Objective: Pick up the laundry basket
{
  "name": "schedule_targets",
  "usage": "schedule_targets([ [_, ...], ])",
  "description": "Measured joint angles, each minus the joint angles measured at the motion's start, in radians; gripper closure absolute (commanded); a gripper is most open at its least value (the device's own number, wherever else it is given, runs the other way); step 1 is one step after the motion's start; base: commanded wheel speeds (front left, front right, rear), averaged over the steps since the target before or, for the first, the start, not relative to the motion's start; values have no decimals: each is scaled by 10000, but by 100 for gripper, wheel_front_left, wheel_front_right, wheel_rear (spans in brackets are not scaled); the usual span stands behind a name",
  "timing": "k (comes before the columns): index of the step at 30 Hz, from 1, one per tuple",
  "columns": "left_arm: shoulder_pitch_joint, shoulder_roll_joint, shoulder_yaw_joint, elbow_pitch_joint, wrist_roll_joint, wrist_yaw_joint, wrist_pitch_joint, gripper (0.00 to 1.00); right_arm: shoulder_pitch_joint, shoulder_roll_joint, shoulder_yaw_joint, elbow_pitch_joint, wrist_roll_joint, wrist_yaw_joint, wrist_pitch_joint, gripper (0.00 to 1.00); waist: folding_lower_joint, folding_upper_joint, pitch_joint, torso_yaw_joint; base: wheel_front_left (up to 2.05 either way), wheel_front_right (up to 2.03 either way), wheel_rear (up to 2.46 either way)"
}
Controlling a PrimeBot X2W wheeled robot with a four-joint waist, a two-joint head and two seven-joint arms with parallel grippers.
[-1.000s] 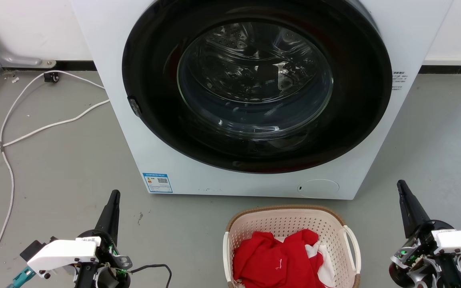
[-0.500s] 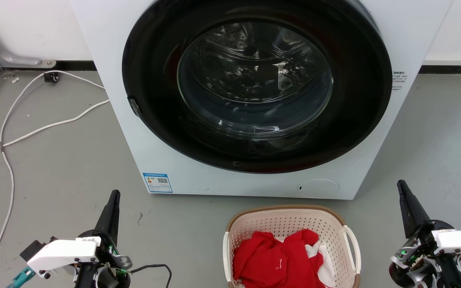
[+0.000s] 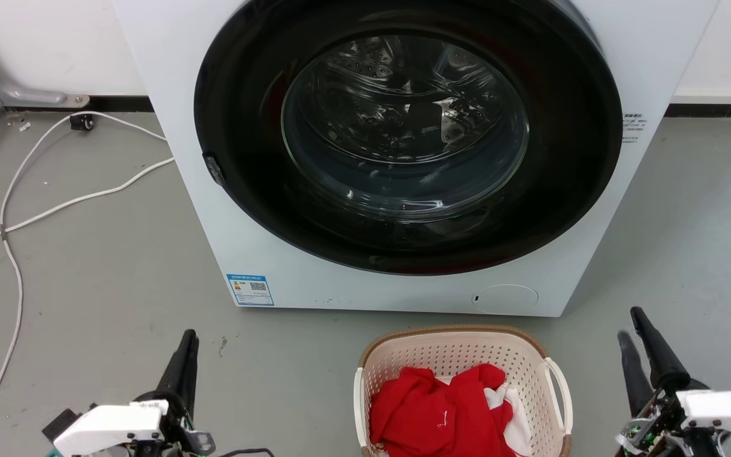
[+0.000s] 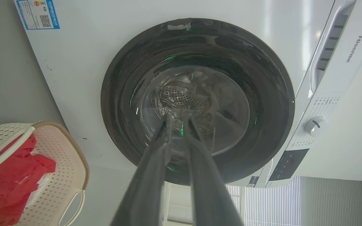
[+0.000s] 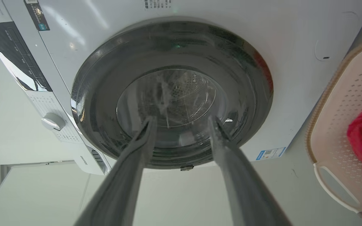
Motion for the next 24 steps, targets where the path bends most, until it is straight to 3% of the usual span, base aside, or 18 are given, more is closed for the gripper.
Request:
schedule_targets([
  [7, 81, -13, -98, -186, 566, 2, -328, 0, 107, 17, 21, -180, -610, 0, -330, 0, 1, 0, 4, -1, 0, 0, 0],
  [24, 93, -8, -673, -1181, 3946, 656, -1083, 0, 407, 21, 395, -1381, -4642, 0, -1083, 0, 1, 0, 14, -12, 0, 0, 0],
])
